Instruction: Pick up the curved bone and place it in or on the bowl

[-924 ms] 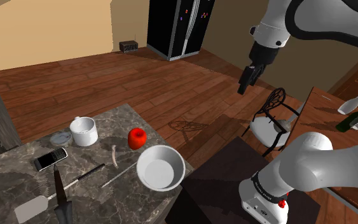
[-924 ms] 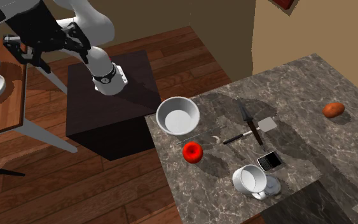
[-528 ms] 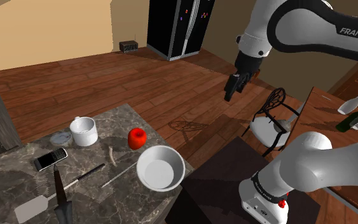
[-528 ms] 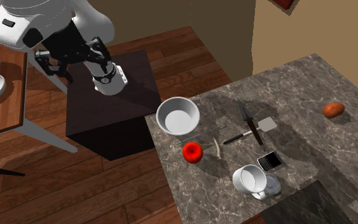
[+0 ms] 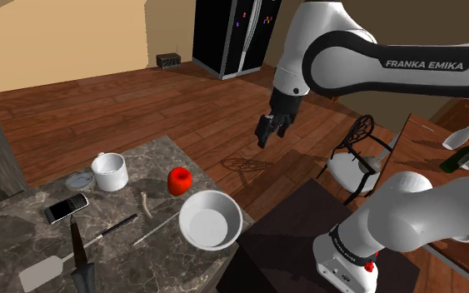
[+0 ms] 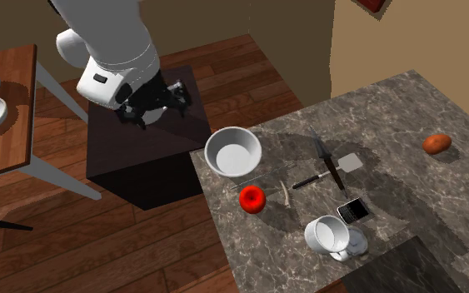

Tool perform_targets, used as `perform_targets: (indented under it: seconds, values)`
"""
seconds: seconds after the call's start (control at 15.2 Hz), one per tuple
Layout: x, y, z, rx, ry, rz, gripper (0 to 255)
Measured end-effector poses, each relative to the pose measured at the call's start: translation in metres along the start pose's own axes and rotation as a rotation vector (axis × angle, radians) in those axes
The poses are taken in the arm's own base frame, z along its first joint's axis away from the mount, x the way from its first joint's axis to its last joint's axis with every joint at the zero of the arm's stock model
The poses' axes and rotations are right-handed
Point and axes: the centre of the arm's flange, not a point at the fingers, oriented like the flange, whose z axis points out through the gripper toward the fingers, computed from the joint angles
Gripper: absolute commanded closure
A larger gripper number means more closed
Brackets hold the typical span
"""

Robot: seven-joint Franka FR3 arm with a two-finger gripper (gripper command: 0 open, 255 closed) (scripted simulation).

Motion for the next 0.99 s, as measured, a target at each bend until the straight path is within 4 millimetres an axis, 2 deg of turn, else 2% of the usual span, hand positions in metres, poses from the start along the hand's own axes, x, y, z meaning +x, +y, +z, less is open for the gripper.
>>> perform_targets:
  seconds: [0.46, 0.73, 0.99]
  values:
    - [0.038, -0.058, 0.048, 0.034, 0.006, 0.034, 0]
    - [0.067, -0.096, 0.077, 0.054, 0.010, 0.053, 0]
    - [0.090, -0.125, 0.098, 0.073, 0.013, 0.072, 0]
